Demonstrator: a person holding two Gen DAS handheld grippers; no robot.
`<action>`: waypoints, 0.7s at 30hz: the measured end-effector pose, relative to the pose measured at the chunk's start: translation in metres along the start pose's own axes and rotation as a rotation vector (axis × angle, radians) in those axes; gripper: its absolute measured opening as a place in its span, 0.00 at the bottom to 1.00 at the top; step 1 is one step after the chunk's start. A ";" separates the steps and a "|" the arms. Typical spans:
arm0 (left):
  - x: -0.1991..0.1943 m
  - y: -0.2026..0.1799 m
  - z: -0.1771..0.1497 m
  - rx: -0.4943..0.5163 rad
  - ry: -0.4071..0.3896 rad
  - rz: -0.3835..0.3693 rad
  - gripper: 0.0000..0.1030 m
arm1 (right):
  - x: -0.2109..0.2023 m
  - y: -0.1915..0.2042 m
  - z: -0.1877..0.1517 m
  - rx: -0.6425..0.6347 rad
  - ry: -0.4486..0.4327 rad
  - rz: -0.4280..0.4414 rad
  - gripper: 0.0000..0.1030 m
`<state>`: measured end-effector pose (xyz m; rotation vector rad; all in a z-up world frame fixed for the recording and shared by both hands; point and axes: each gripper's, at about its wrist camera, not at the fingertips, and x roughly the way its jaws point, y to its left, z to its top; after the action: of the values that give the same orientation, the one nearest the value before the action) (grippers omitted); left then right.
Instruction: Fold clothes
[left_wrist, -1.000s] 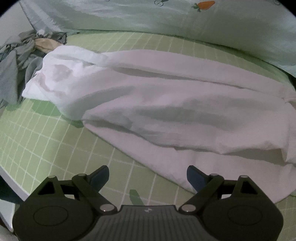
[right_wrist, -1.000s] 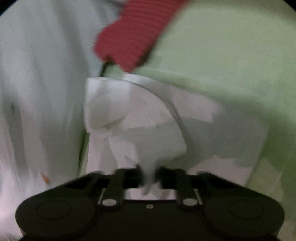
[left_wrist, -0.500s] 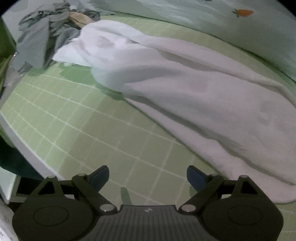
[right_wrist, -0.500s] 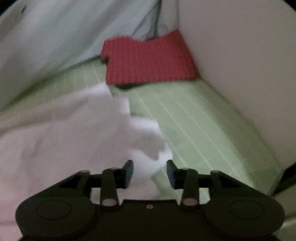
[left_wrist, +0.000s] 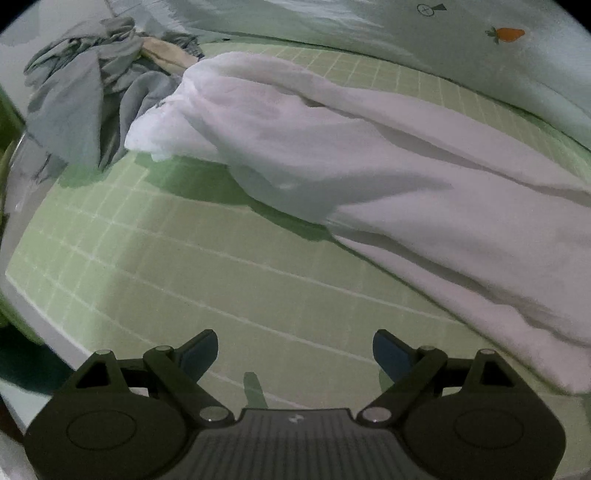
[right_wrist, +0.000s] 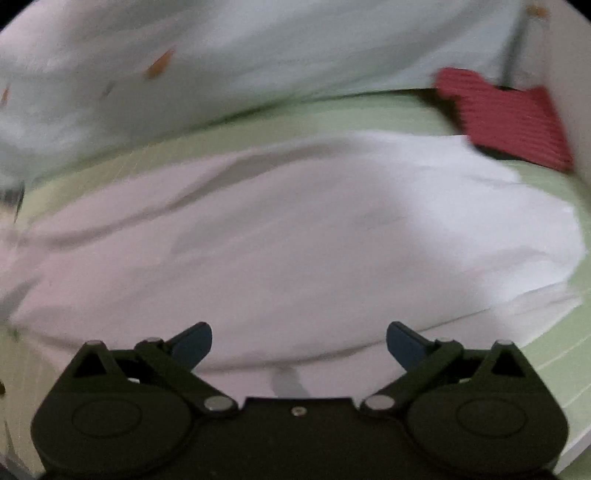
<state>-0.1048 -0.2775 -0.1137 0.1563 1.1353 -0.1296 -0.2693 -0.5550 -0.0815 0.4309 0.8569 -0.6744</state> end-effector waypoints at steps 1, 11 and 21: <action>0.002 0.009 0.003 0.016 -0.002 -0.004 0.88 | 0.004 0.020 -0.005 -0.023 0.014 0.003 0.97; 0.027 0.088 0.029 0.140 -0.013 -0.055 0.88 | 0.037 0.127 -0.023 -0.061 0.052 -0.076 0.92; 0.045 0.138 0.037 0.162 0.017 -0.066 0.88 | 0.057 0.138 0.032 0.270 -0.073 -0.030 0.81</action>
<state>-0.0280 -0.1505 -0.1315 0.2641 1.1472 -0.2797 -0.1291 -0.4959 -0.0968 0.6331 0.7061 -0.8325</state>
